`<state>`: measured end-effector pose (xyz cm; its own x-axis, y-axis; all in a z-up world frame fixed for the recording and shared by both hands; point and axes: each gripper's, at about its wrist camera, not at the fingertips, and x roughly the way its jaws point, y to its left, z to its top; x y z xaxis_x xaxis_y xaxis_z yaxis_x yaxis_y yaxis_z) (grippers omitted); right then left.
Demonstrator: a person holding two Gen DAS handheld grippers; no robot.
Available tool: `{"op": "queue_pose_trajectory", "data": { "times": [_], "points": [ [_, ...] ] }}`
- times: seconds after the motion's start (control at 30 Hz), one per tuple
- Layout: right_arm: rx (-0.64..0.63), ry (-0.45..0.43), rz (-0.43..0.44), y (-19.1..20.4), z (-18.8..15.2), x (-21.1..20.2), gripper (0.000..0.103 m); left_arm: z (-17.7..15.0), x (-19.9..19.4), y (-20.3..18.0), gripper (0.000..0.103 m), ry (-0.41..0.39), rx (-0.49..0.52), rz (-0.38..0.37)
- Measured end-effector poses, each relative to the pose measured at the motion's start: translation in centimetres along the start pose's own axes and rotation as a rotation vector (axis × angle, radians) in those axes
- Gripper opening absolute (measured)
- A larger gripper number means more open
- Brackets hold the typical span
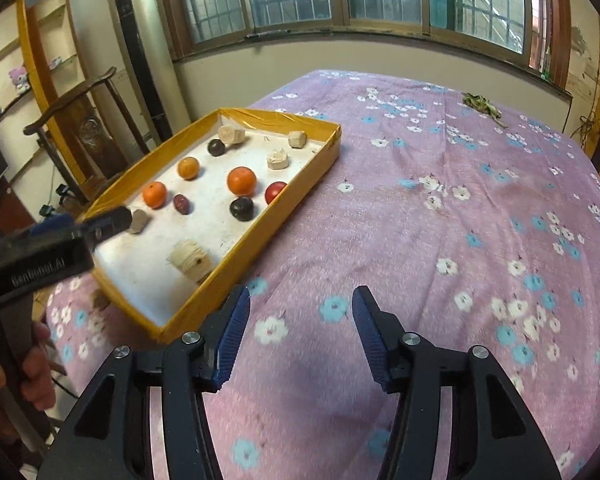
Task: Organize fruits
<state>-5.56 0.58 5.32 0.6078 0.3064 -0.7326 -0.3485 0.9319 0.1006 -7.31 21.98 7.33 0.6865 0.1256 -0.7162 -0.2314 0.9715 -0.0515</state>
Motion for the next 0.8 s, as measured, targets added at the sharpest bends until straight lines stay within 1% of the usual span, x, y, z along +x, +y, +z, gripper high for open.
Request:
{"op": "queue_pose_trajectory", "data": {
  "times": [0.07,0.17,0.27,0.33,0.47,0.53,0.6,0.73,0.8],
  "points": [
    [-0.013,-0.004,-0.003,0.4,-0.4,-0.8,0.052,-0.8,-0.8,0.2,0.102,0.007,-0.017,-0.003],
    [-0.013,-0.012,0.001,1.1,-1.2,-1.6,0.052,-1.8,-1.4,0.2,0.103,0.002,-0.010,-0.006],
    [-0.004,-0.033,-0.016,2.0,-1.9,-2.2,0.052,-2.7,-1.2,0.3,0.103,0.036,-0.007,-0.031],
    [0.004,-0.041,-0.024,2.4,-2.1,-2.6,0.052,-3.2,-1.2,0.7,0.103,0.039,-0.012,-0.023],
    [-0.012,-0.062,-0.061,3.6,-2.0,-2.8,0.052,-3.7,-1.7,1.4,0.103,0.005,0.016,-0.007],
    [-0.005,-0.064,-0.070,3.7,-2.1,-2.8,0.052,-3.6,-2.0,1.5,0.103,-0.020,0.044,-0.017],
    [0.007,-0.062,-0.079,3.9,-2.2,-2.7,0.052,-3.5,-2.2,1.6,0.103,-0.028,0.063,-0.019],
    [-0.007,-0.062,-0.121,4.5,-2.3,-2.5,0.053,-3.4,-2.1,1.8,0.103,-0.042,0.052,-0.002],
    [-0.013,-0.064,-0.134,4.8,-2.3,-2.5,0.057,-3.5,-2.2,2.1,0.103,-0.057,0.030,0.004]
  ]
}}
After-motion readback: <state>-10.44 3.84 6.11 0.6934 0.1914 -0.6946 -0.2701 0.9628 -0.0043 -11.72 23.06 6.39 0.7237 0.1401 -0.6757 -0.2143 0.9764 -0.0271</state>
